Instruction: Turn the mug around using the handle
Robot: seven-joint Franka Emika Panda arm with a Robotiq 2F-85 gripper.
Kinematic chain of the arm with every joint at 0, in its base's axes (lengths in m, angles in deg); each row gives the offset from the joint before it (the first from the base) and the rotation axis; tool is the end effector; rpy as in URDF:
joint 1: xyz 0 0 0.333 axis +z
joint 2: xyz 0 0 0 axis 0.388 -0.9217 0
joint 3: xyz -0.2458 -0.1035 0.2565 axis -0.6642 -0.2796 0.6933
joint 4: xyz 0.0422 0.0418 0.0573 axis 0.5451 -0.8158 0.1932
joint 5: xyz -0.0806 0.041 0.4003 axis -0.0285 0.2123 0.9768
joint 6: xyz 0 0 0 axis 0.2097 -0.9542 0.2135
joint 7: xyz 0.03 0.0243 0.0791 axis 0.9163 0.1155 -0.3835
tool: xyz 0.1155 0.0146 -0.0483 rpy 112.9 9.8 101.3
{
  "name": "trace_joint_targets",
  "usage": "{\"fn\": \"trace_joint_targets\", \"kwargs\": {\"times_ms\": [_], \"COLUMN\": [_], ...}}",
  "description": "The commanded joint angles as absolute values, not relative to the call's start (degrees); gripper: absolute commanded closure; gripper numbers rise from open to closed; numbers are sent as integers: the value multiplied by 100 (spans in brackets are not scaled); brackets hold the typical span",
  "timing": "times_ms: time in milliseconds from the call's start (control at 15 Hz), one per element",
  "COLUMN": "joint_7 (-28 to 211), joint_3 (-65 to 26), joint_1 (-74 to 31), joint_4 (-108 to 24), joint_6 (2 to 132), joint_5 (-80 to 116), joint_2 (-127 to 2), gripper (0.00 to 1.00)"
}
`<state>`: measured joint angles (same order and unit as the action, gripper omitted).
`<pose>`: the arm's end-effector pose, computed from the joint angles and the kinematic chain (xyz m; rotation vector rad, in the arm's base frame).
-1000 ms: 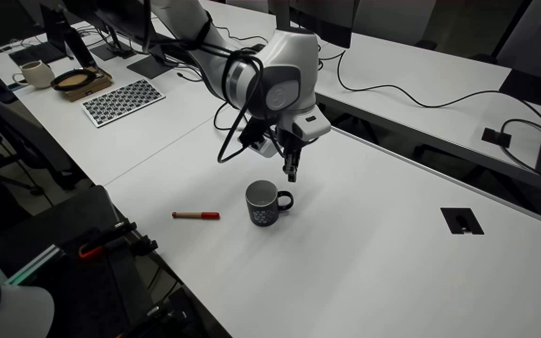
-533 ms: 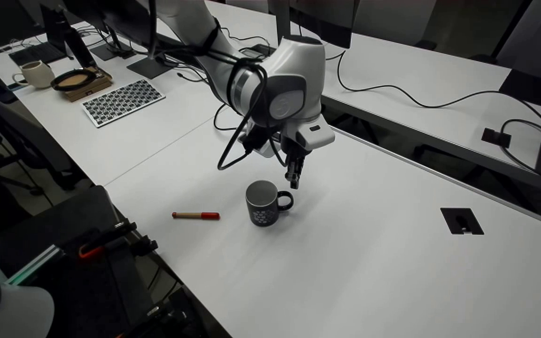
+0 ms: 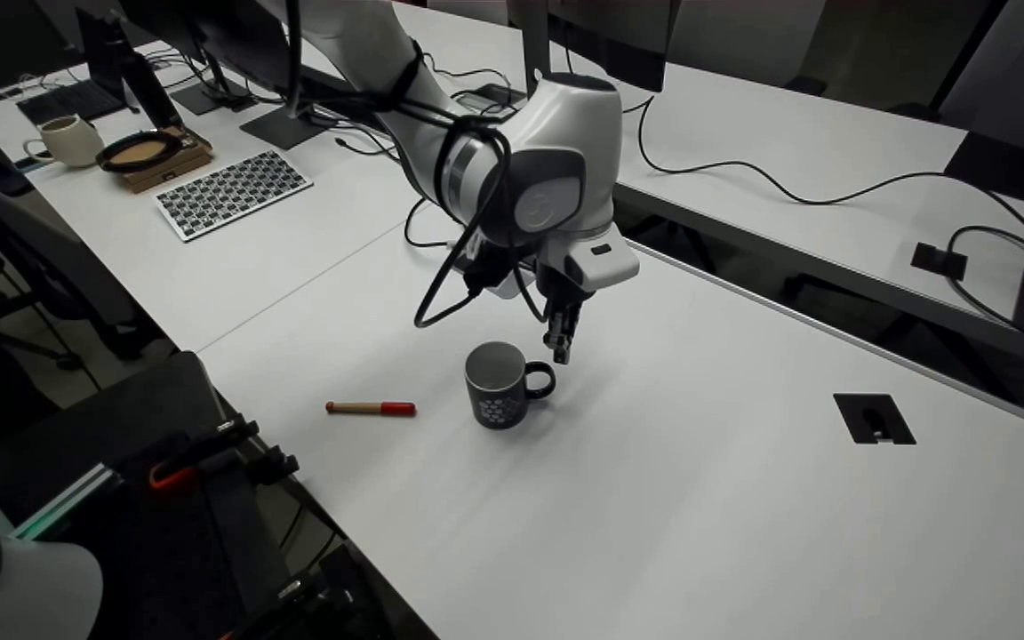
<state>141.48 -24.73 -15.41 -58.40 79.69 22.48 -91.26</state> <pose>0.6463 -0.0185 0.0811 2.6646 -1.3870 -0.0689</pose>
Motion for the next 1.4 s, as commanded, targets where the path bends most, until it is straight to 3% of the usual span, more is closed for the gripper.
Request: {"fn": "trace_joint_targets", "kwargs": {"times_ms": [0, 1333], "joint_7": [14204, 14266], "joint_3": [-2532, -2491], "joint_1": [-1513, -1546], "joint_4": [-5763, -6160], "joint_6": [7953, 8014], "joint_5": [2380, 2644], "joint_2": [-9187, -9048], "gripper": [100, 100]}}
